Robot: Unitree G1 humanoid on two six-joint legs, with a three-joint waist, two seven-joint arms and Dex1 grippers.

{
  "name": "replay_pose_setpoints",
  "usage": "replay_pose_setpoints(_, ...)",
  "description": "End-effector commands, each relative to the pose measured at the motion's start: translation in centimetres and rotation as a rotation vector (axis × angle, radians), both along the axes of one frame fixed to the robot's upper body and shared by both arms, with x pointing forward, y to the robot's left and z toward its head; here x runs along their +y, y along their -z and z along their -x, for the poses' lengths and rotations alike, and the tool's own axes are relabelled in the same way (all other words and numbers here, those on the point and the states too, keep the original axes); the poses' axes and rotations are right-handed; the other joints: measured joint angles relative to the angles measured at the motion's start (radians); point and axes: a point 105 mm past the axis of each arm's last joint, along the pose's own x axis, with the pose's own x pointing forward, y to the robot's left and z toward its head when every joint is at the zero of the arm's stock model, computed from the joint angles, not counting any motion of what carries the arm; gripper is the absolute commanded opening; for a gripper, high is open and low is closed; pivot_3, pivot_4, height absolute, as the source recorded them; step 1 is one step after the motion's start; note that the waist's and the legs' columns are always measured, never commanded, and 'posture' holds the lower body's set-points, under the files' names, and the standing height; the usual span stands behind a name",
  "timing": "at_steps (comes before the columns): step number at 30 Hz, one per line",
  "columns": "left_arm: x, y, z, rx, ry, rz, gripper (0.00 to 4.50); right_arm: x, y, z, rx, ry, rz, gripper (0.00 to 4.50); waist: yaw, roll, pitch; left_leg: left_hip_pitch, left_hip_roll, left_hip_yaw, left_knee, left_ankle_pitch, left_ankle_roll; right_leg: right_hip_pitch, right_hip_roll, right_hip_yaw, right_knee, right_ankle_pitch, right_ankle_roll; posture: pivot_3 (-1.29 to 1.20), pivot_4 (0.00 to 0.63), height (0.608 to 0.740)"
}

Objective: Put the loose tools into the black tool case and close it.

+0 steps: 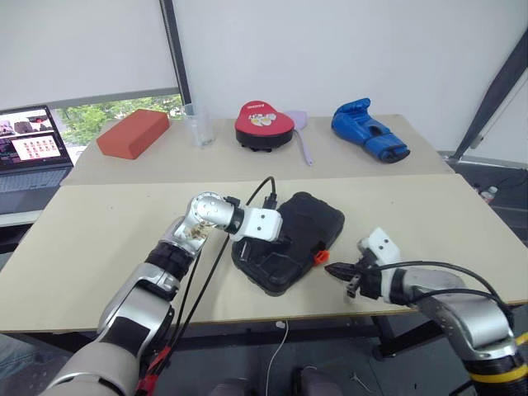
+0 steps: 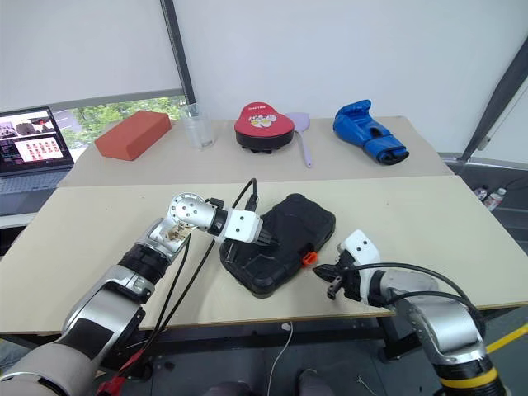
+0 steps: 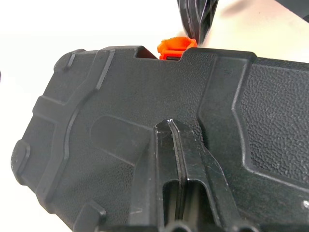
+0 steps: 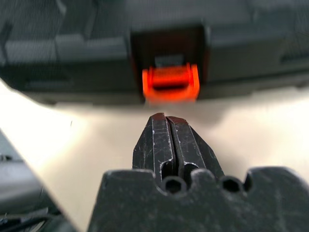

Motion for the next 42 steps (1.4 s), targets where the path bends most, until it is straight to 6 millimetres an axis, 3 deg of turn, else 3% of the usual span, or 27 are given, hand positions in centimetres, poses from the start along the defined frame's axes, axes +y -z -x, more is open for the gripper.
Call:
replay_pose_setpoints(1, 2.0, 4.6, 0.2, 0.145, -0.079, -0.138, 0.01, 1.1, -2.9, -1.0, -0.132, -0.034, -0.012, 0.00, -0.002, 0.000, 0.000, 0.000, 0.000, 0.000, 0.000, 0.000, 0.000, 0.000, 0.000, 0.000, 0.000, 0.001, -0.002, 0.00, 0.150, 0.740)
replay_pose_setpoints(8, 2.1, 4.9, 0.1, 0.260, -0.139, -0.095, 0.01, 1.5, -4.3, -1.7, -0.194, -0.056, 0.008, 0.00, -0.015, 0.000, 0.000, 0.000, 0.000, 0.000, 0.000, 0.000, 0.000, 0.000, 0.000, 0.000, 0.000, -0.001, 0.002, 0.00, 0.150, 0.740)
replay_pose_setpoints(19, 2.7, 5.3, -0.2, 0.289, -0.183, -0.091, 0.01, 1.9, -3.8, -2.3, -0.185, -0.069, 0.014, 0.00, -0.024, 0.000, -0.001, 0.001, 0.000, 0.000, -0.001, 0.000, -0.001, 0.000, 0.000, 0.000, 0.000, 0.000, 0.000, 0.00, 0.150, 0.740)
replay_pose_setpoints(26, 4.0, 4.3, -0.9, 0.301, -0.250, -0.031, 0.01, 0.6, -4.7, -1.3, -0.168, -0.063, -0.022, 0.00, -0.024, 0.000, -0.001, 0.001, 0.000, 0.000, -0.001, 0.000, -0.001, 0.000, 0.001, 0.000, 0.000, 0.000, 0.000, 0.00, 0.150, 0.740)
replay_pose_setpoints(27, 4.5, 3.9, -1.0, 0.312, -0.270, -0.009, 0.00, 0.3, -5.0, -1.1, -0.164, -0.064, -0.040, 0.29, -0.024, 0.000, -0.001, 0.001, 0.000, 0.000, -0.001, 0.000, -0.001, 0.000, 0.001, 0.000, 0.000, 0.000, 0.000, 0.00, 0.150, 0.740)
replay_pose_setpoints(31, 7.8, 0.3, -1.1, 0.410, -0.375, 0.141, 1.00, -1.4, -7.3, 1.0, -0.174, -0.169, -0.048, 1.41, -0.035, 0.000, 0.000, -0.001, 0.000, 0.000, -0.002, 0.000, 0.000, -0.003, 0.002, 0.001, 0.000, 0.002, -0.003, 0.00, 0.150, 0.740)
replay_pose_setpoints(33, 9.8, -1.6, -0.5, 0.453, -0.421, 0.209, 1.88, -2.6, -8.4, 1.6, -0.174, -0.206, -0.042, 2.23, -0.043, 0.001, 0.000, -0.001, 0.001, 0.000, -0.004, 0.000, 0.001, -0.005, 0.003, 0.001, 0.000, 0.001, -0.004, 0.00, 0.150, 0.740)
replay_pose_setpoints(38, 15.9, -6.9, 2.9, 0.536, -0.530, 0.337, 3.76, -6.6, -11.5, 1.5, -0.169, -0.241, 0.011, 3.91, -0.050, 0.002, 0.011, -0.005, 0.002, 0.000, -0.006, 0.001, 0.002, -0.010, 0.005, 0.001, 0.000, 0.001, -0.006, 0.00, 0.150, 0.740)
replay_pose_setpoints(40, 17.4, -8.0, 4.4, 0.554, -0.567, 0.347, 4.39, -7.6, -12.5, 1.5, -0.163, -0.266, 0.019, 4.48, -0.049, 0.003, 0.016, -0.006, 0.002, 0.000, -0.006, 0.001, 0.001, -0.012, 0.004, 0.000, -0.001, 0.001, -0.006, 0.00, 0.150, 0.740)
replay_pose_setpoints(42, 18.7, -8.7, 5.7, 0.549, -0.598, 0.338, 4.39, -8.4, -13.1, 1.3, -0.173, -0.296, 0.047, 4.48, -0.044, 0.005, 0.019, -0.006, 0.002, 0.001, -0.007, 0.000, 0.000, -0.012, 0.003, 0.000, -0.001, 0.000, -0.007, 0.00, 0.150, 0.740)
